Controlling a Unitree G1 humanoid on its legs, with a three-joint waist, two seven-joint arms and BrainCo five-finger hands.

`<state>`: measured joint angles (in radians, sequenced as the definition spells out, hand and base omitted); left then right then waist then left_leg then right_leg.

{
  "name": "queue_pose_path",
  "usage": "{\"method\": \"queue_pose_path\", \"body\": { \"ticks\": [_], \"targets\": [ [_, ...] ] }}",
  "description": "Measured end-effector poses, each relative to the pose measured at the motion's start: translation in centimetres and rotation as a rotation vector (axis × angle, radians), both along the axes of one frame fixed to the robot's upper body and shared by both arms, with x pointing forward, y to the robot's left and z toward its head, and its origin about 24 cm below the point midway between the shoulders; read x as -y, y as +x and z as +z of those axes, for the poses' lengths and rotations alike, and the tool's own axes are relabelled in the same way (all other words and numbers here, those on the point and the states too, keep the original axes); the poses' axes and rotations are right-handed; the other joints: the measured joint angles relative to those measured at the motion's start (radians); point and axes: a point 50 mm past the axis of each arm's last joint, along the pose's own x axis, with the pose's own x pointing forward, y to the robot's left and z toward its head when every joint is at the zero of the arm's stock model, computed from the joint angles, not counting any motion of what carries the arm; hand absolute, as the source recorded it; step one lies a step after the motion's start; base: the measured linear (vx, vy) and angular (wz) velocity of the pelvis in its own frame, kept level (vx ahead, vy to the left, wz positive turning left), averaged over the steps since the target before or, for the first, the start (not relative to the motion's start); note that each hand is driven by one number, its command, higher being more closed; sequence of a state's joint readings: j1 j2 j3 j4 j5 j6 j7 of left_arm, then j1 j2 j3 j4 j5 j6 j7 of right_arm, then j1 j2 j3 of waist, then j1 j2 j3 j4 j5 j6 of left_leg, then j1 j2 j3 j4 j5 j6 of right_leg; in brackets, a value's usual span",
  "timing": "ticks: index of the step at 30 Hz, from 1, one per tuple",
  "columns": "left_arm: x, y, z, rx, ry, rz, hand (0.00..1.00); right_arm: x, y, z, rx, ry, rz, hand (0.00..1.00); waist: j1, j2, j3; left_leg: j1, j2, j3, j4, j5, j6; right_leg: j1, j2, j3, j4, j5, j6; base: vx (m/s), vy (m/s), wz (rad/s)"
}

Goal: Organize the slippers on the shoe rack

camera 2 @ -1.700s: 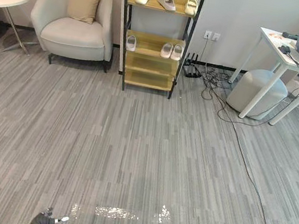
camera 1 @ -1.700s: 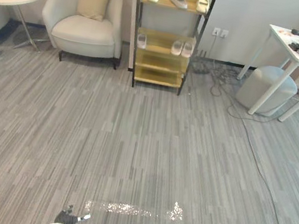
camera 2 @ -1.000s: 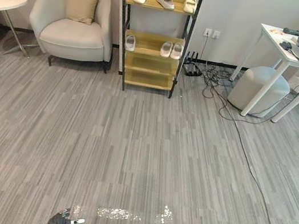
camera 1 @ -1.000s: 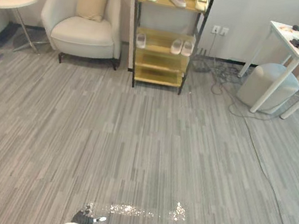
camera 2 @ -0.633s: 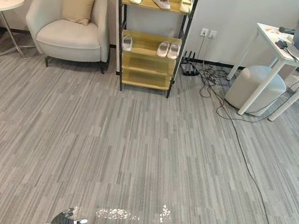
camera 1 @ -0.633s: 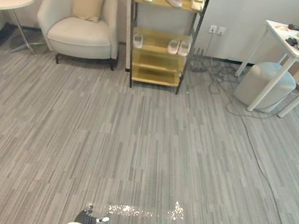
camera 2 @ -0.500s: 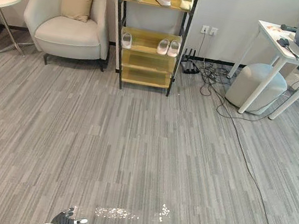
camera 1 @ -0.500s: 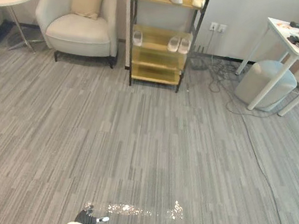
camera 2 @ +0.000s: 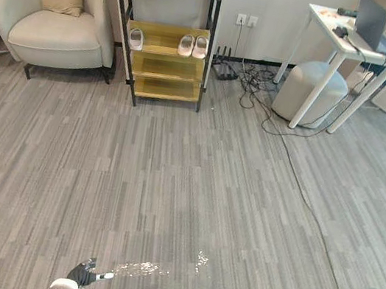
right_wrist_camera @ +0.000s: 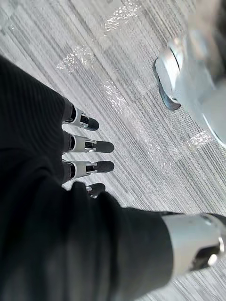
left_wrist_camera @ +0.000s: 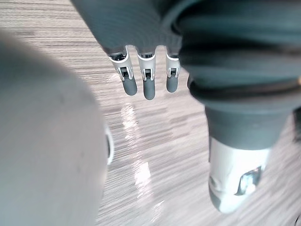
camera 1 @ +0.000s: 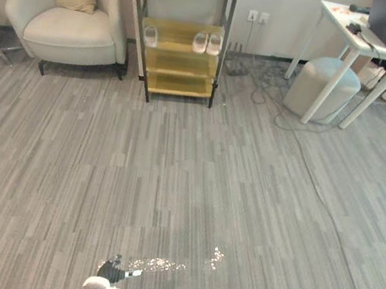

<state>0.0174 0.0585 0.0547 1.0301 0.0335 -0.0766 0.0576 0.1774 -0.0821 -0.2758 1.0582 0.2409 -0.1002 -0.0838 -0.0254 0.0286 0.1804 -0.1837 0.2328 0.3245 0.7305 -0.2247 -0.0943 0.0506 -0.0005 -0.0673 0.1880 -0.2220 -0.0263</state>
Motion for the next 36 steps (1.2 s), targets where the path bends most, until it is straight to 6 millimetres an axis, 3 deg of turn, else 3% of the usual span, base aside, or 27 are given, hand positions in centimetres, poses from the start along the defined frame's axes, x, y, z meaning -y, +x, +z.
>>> {"method": "queue_pose_path", "body": {
  "ticks": [3, 4, 6, 7, 9, 10, 11, 12, 13, 14, 15, 16, 19, 20, 21, 22, 23, 24, 26, 27, 28, 30, 33, 36],
  "targets": [
    [0.0, 0.2, 0.1, 0.015, 0.0, -0.003, 0.0, 0.0, 0.6, 0.1, 0.007, 0.001, 0.004, 0.0, 0.005, -0.002, 0.002, -0.063, -0.067, 0.023, -0.163, -0.006, 0.003, 0.036, -0.039, 0.022, -0.046, -0.004, 0.008, 0.29, 0.068, -0.11],
    [0.1, 0.3, 0.2, 0.02, -0.001, -0.008, 0.0, 0.2, 0.8, 0.0, 0.004, -0.002, 0.005, 0.0, 0.013, 0.0, 0.001, -0.065, -0.126, 0.0, -0.376, 0.055, 0.002, 0.05, -0.056, 0.036, -0.083, -0.015, 0.052, 0.29, 0.156, -0.27],
    [0.3, 0.3, 0.2, 0.019, -0.007, -0.008, 0.0, 0.4, 1.0, 0.1, 0.0, -0.005, 0.01, 0.0, 0.022, 0.005, -0.002, -0.077, -0.144, -0.032, -0.441, 0.088, 0.036, 0.058, -0.054, 0.049, -0.083, -0.041, 0.07, 0.36, 0.189, -0.45],
    [0.1, 0.3, 0.2, 0.021, -0.006, -0.007, 0.0, 0.1, 1.1, 0.0, 0.004, 0.002, 0.004, 0.0, 0.032, -0.004, -0.007, -0.082, -0.156, -0.063, -0.418, 0.13, 0.086, 0.054, -0.06, 0.068, -0.039, -0.086, 0.09, 0.46, 0.192, -0.53],
    [-0.7, 0.3, 0.2, 0.012, 0.016, -0.011, 0.0, -1.0, 1.1, -0.2, 0.011, 0.034, -0.017, 0.0, 0.029, -0.059, -0.036, -0.064, -0.187, -0.027, -0.388, 0.058, 0.089, -0.025, -0.103, 0.08, 0.178, -0.126, 0.136, 0.52, 0.15, -0.42],
    [-0.8, 0.3, 0.2, 0.008, 0.021, -0.018, 0.0, -1.2, 1.1, -0.2, 0.014, 0.043, -0.021, 0.0, 0.028, -0.068, -0.037, -0.05, -0.192, -0.024, -0.387, 0.045, 0.092, -0.076, -0.111, 0.079, 0.291, -0.119, 0.155, 0.55, 0.178, -0.22],
    [-1.0, 0.4, 0.3, 0.009, 0.031, -0.031, 0.0, -1.5, 1.2, -0.2, 0.016, 0.046, -0.015, 0.0, 0.021, -0.082, -0.031, -0.011, -0.201, -0.019, -0.38, 0.016, 0.102, -0.172, -0.13, 0.078, 0.535, -0.072, 0.225, 0.58, 0.202, -0.01],
    [-1.1, 0.5, 0.3, 0.003, 0.035, -0.034, 0.0, -1.6, 1.3, -0.3, 0.012, 0.045, -0.001, 0.0, 0.018, -0.089, -0.022, 0.036, -0.208, -0.021, -0.371, -0.006, 0.109, -0.235, -0.149, 0.069, 0.727, -0.061, 0.242, 0.59, 0.181, 0.09],
    [-1.0, 0.4, 0.2, 0.0, 0.032, -0.034, 0.0, -1.5, 1.4, -0.2, 0.013, 0.041, 0.007, 0.0, 0.018, -0.083, -0.017, 0.071, -0.207, -0.025, -0.373, -0.016, 0.114, -0.26, -0.159, 0.047, 0.807, -0.059, 0.231, 0.61, 0.121, 0.08],
    [-0.7, 0.5, 0.2, 0.002, 0.023, -0.03, 0.0, -1.2, 1.7, -0.1, 0.023, 0.028, 0.02, 0.0, 0.015, -0.069, -0.004, 0.145, -0.206, -0.032, -0.395, -0.028, 0.128, -0.29, -0.174, -0.006, 0.887, -0.063, 0.181, 0.6, 0.077, -0.03],
    [-0.4, 0.6, 0.2, 0.006, 0.01, -0.021, 0.0, -0.9, 2.3, 0.2, 0.049, 0.016, 0.024, 0.0, 0.015, -0.061, 0.0, 0.209, -0.199, -0.033, -0.431, -0.031, 0.132, -0.321, -0.176, -0.051, 0.902, -0.072, 0.143, 0.59, 0.063, -0.07],
    [-0.2, 0.6, 0.2, 0.008, 0.001, -0.013, 0.0, -0.8, 2.7, 0.4, 0.067, 0.01, 0.027, 0.0, 0.015, -0.058, 0.0, 0.245, -0.195, -0.034, -0.459, -0.031, 0.133, -0.347, -0.173, -0.08, 0.887, -0.079, 0.131, 0.57, 0.022, -0.05],
    [0.7, 1.2, 0.3, 0.02, -0.03, -0.007, 0.0, -0.5, 3.5, 0.7, 0.096, -0.004, 0.042, 0.0, 0.005, -0.044, 0.01, 0.345, -0.166, -0.045, -0.547, -0.031, 0.132, -0.437, -0.12, -0.149, 0.585, -0.091, 0.083, 0.58, -0.064, 0.22],
    [1.0, 1.2, 0.2, 0.013, -0.036, -0.015, 0.0, -0.5, 3.3, 0.6, 0.087, -0.002, 0.041, 0.0, -0.008, -0.039, 0.014, 0.362, -0.154, -0.076, -0.561, -0.031, 0.132, -0.459, -0.099, -0.135, 0.408, -0.037, 0.079, 0.54, -0.165, 0.76],
    [0.9, 1.0, 0.1, 0.007, -0.032, -0.02, 0.0, -0.7, 3.0, 0.5, 0.074, 0.005, 0.039, 0.0, -0.023, -0.044, 0.011, 0.381, -0.157, -0.102, -0.578, -0.032, 0.124, -0.443, -0.09, -0.105, 0.219, 0.065, 0.089, 0.67, -0.258, 0.94],
    [0.9, 0.7, 0.0, -0.005, -0.033, -0.02, 0.0, -0.8, 1.8, 0.2, 0.041, 0.013, 0.029, 0.0, -0.031, -0.052, 0.007, 0.398, -0.166, -0.12, -0.581, -0.043, 0.084, -0.43, -0.094, -0.082, 0.132, 0.192, 0.072, 0.59, -0.254, 0.69],
    [2.0, 0.2, -0.4, -0.028, -0.058, -0.016, 0.0, -0.2, 1.3, 0.1, 0.014, 0.005, 0.02, 0.0, -0.024, -0.005, 0.007, 0.425, -0.115, -0.135, -0.564, -0.068, 0.037, -0.431, -0.063, -0.096, 0.195, 0.216, 0.008, 0.68, -0.276, 0.25],
    [2.2, 0.0, -0.5, -0.033, -0.065, -0.01, 0.0, 0.2, 1.4, 0.1, 0.01, -0.002, 0.022, 0.0, -0.017, 0.016, -0.001, 0.406, -0.093, -0.135, -0.525, -0.046, -0.004, -0.43, -0.048, -0.095, 0.206, 0.176, -0.008, 0.55, -0.216, -0.01],
    [2.3, 0.5, -0.3, -0.018, -0.078, 0.019, 0.0, 0.3, 2.3, 0.3, 0.038, -0.007, 0.024, 0.0, -0.017, 0.029, 0.009, 0.329, -0.072, -0.146, -0.357, 0.017, -0.069, -0.393, -0.041, -0.11, 0.189, 0.147, -0.029, 0.45, -0.195, 0.11],
    [2.5, 0.5, -0.3, -0.009, -0.1, 0.07, 0.0, 0.4, 2.4, 0.5, 0.047, -0.015, 0.022, 0.0, -0.017, 0.034, 0.015, 0.251, -0.031, -0.143, -0.137, 0.093, -0.054, -0.32, -0.031, -0.118, 0.145, 0.13, -0.036, 0.46, -0.203, 0.18],
    [2.3, 0.7, -0.1, 0.009, -0.105, 0.1, 0.0, 0.4, 2.4, 0.5, 0.051, -0.017, 0.023, 0.0, -0.012, 0.027, 0.022, 0.205, 0.006, -0.133, 0.015, 0.109, -0.04, -0.254, -0.02, -0.121, 0.115, 0.118, -0.045, 0.51, -0.203, 0.05],
    [2.1, 1.2, 0.3, 0.05, -0.101, 0.106, 0.0, 0.2, 2.6, 0.6, 0.065, -0.017, 0.031, 0.0, 0.008, 0.011, 0.026, 0.136, 0.06, -0.066, 0.192, 0.058, -0.01, -0.147, -0.012, -0.121, 0.076, 0.082, -0.055, 0.32, -0.111, -0.06],
    [2.4, 1.9, 0.8, 0.088, -0.11, 0.104, 0.0, -0.2, 3.5, 0.8, 0.104, -0.009, 0.028, 0.0, 0.02, -0.003, 0.019, 0.006, 0.086, 0.035, 0.143, 0.018, 0.011, -0.046, -0.013, -0.125, 0.006, 0.055, -0.041, 0.23, -0.049, 0.06],
    [2.6, 2.1, 0.9, 0.096, -0.108, 0.086, 0.0, -0.5, 4.3, 0.9, 0.12, 0.001, 0.023, 0.0, 0.029, -0.002, 0.012, -0.059, -0.004, 0.056, -0.237, 0.033, 0.01, 0.027, -0.034, -0.13, -0.071, 0.047, -0.002, 0.32, 0.1, 0.1]
  ]
}}
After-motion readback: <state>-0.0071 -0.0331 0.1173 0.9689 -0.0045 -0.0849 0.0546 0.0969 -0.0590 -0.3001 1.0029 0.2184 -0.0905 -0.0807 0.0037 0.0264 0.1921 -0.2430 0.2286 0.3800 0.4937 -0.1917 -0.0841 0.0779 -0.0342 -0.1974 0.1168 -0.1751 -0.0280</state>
